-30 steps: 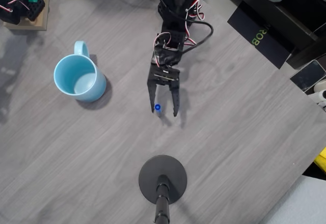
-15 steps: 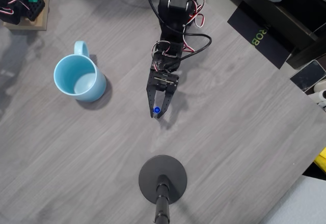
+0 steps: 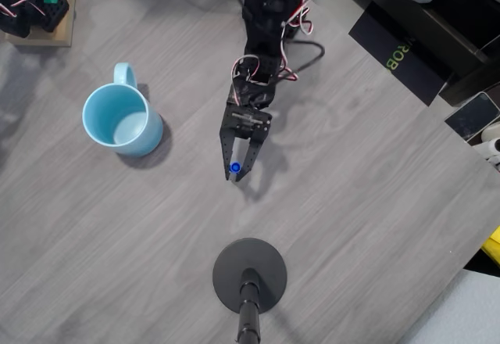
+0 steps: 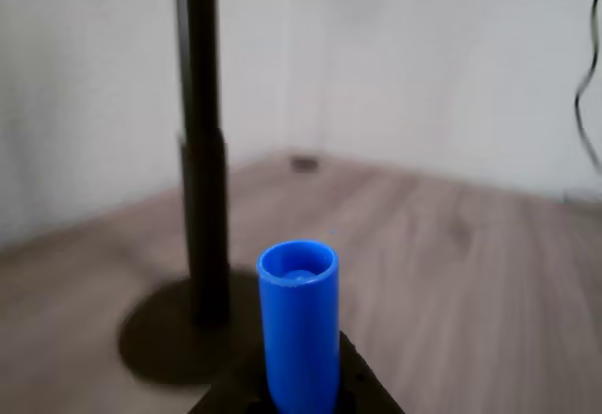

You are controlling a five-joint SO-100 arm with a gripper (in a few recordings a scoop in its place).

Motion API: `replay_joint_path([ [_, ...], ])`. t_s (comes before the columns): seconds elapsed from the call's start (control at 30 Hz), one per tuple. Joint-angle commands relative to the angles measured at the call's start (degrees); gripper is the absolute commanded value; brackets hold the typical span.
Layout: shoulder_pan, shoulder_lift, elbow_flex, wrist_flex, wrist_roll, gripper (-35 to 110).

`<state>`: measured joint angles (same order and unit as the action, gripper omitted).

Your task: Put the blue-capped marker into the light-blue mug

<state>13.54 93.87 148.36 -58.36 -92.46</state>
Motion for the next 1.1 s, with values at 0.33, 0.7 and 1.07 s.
replay_joint_path([
  [0.33,8.8,35.5,-8.9,30.4,-1.5,0],
  [0.7,18.8,35.9,-20.0,39.1,2.0,0],
  [1.07,24.5,33.8,-27.4,41.4,2.6,0],
])
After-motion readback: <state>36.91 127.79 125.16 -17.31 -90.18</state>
